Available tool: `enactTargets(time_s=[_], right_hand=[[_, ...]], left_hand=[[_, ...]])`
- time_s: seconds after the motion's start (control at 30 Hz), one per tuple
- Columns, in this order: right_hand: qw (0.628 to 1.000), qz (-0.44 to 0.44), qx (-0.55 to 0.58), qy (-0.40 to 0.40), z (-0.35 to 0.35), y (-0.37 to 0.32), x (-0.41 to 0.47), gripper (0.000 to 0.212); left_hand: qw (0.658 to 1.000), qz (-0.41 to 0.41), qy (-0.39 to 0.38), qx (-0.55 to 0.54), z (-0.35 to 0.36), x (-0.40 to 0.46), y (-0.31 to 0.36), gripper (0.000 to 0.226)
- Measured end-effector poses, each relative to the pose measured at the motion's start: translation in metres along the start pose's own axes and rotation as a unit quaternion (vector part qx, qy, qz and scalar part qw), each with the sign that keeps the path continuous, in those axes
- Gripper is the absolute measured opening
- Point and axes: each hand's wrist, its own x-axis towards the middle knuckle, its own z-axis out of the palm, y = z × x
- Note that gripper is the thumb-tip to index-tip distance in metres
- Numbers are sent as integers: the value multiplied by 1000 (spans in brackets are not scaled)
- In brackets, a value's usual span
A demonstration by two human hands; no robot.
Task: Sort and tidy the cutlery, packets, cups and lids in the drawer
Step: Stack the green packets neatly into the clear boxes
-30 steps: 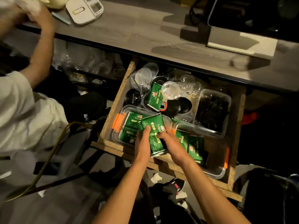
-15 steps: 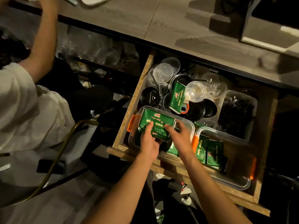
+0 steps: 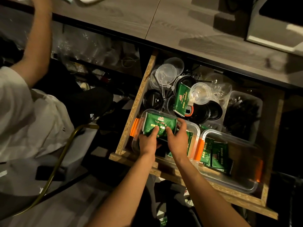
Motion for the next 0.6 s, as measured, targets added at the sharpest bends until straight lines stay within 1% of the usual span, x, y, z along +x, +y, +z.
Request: enactTargets(time_s=[0.07, 0.17, 0.27, 0.3, 0.37, 0.43, 0.47, 0.53, 0.57, 0.6], right_hand=[[1000, -4, -1, 12, 3, 0, 0, 52], [1000, 3, -1, 19, 4, 0, -1, 57], [1000, 3, -15, 7, 1, -1, -3, 59], [1000, 2, -14, 6, 0, -1, -3, 58], [1000, 26, -7, 4, -3, -2, -1, 54], [998, 56, 5, 2, -3, -4, 1, 51], [998, 62, 2, 0, -2, -4, 1, 54], [998, 63, -16, -11, 1, 5, 5, 67], [998, 62, -21, -24, 1, 8, 6, 69], [997, 66, -11, -38, 1, 9, 6, 61]], left_hand=[[1000, -4, 3, 2, 0, -2, 5, 42], [998, 1, 18, 57, -4, -2, 5, 56], [991, 39, 18, 128, -12, -4, 2, 73], [988, 52, 19, 146, -14, -2, 2, 75], [979, 81, 31, 187, -17, -5, 5, 71], [959, 131, 46, 246, -18, -12, 8, 66], [946, 163, 51, 277, -19, -15, 9, 63], [905, 216, 71, 360, -19, -23, 12, 59], [882, 242, 78, 396, -20, -24, 13, 59], [867, 269, 79, 413, -20, -23, 15, 59]])
